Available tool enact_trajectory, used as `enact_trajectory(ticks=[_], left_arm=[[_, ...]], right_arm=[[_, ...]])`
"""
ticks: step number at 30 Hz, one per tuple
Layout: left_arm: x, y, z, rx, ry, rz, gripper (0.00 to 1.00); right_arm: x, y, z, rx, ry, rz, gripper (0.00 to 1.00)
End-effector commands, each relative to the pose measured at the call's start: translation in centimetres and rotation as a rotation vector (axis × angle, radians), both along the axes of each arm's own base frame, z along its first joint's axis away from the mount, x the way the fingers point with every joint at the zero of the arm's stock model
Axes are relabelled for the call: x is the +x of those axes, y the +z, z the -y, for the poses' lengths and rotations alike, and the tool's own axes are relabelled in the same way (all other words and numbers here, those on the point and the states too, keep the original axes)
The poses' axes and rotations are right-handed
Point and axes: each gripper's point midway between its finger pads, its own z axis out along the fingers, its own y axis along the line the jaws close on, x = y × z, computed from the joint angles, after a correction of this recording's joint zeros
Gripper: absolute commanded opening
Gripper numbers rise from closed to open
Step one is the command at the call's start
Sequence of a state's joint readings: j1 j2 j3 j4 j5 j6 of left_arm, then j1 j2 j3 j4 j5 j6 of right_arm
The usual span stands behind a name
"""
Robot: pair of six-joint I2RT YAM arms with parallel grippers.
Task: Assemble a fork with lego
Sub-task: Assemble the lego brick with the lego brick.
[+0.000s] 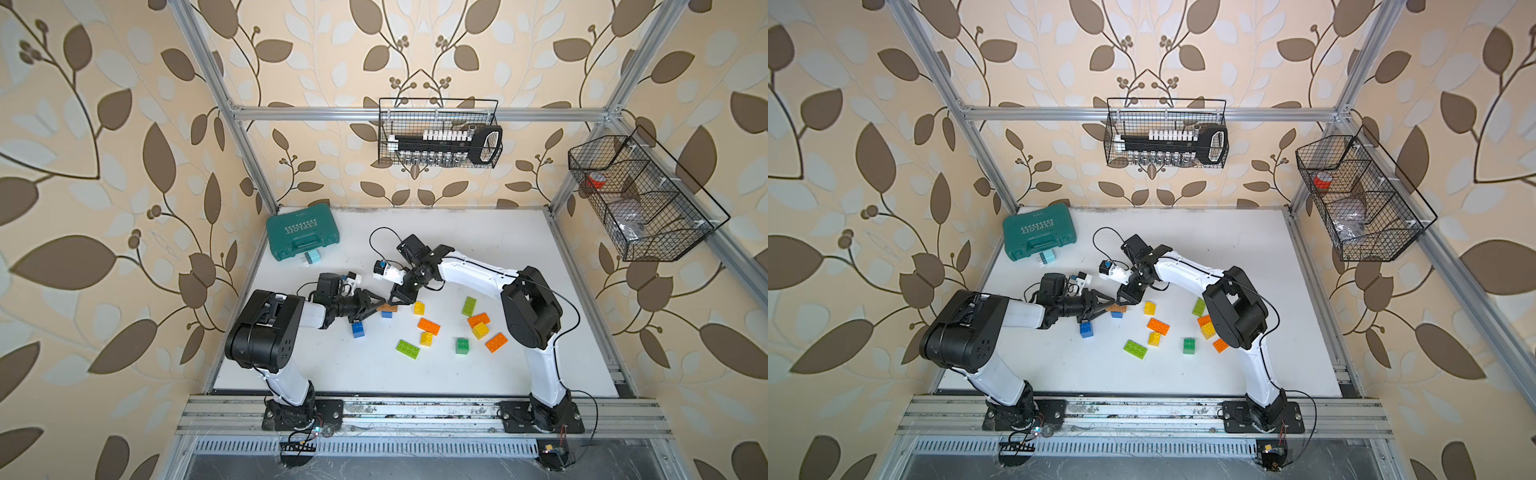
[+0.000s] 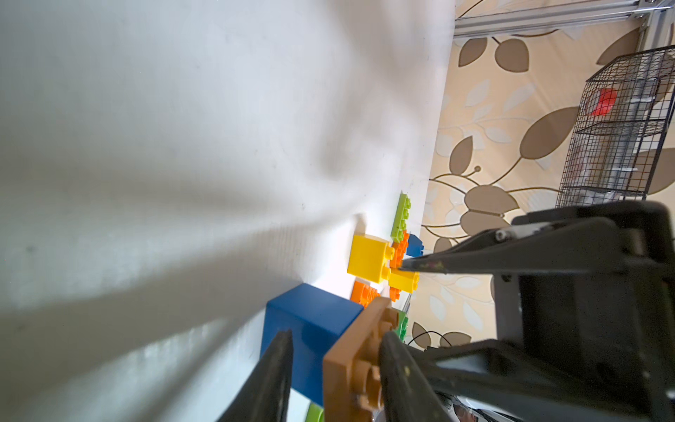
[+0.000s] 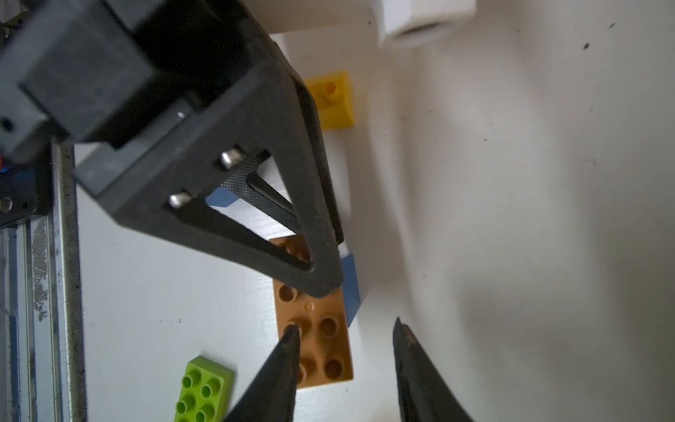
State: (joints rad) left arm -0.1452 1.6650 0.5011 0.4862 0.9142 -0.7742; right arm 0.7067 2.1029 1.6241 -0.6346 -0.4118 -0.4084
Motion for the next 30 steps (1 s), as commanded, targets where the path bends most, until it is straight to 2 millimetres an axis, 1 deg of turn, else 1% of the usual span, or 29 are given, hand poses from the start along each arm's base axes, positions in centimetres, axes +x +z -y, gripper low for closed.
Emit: enact_trajectory(ticks=[1, 7, 12, 16, 20, 25, 27, 30], left_arm=[[-0.4, -0.4, 0.0, 0.020, 0.003, -0.001, 0.41], [-1.0, -0.6, -0.1, 0.018, 0.004, -0.007, 0.41], [-1.6, -1.3, -0.3, 0.025, 0.010, -0.027, 0.38], [-2.2, -2.3, -0.6, 0.045, 0.028, -0.047, 0.36], [-2.4, -2.7, -0.8, 0.051, 0.043, -0.049, 0.36], [-2.7, -3.5, -1.0, 0.058, 0.053, -0.072, 0.36], [-2.3, -3.0, -0.9, 0.041, 0.053, -0.062, 0.38], [-1.7, -2.0, -0.7, 0.028, 0.048, -0.039, 0.40]], right_arm=[[-0.6, -2.3, 0.5, -0.051, -0.010, -0.033, 0.43], [-1.2, -3.5, 0.8, -0.096, -0.002, -0.041, 0.42], [-1.2, -4.5, 1.6, -0.157, -0.006, -0.025, 0.42], [-0.9, -4.4, 2.0, -0.186, -0.010, -0.005, 0.41], [-1.0, -4.3, 1.6, -0.189, -0.009, 0.010, 0.42], [-1.4, -5.3, 1.9, -0.219, -0.011, -0.003, 0.42], [-1.3, -4.7, 1.6, -0.194, -0.013, 0.010, 0.42], [-0.9, -3.0, 0.7, -0.144, -0.006, 0.031, 0.43]])
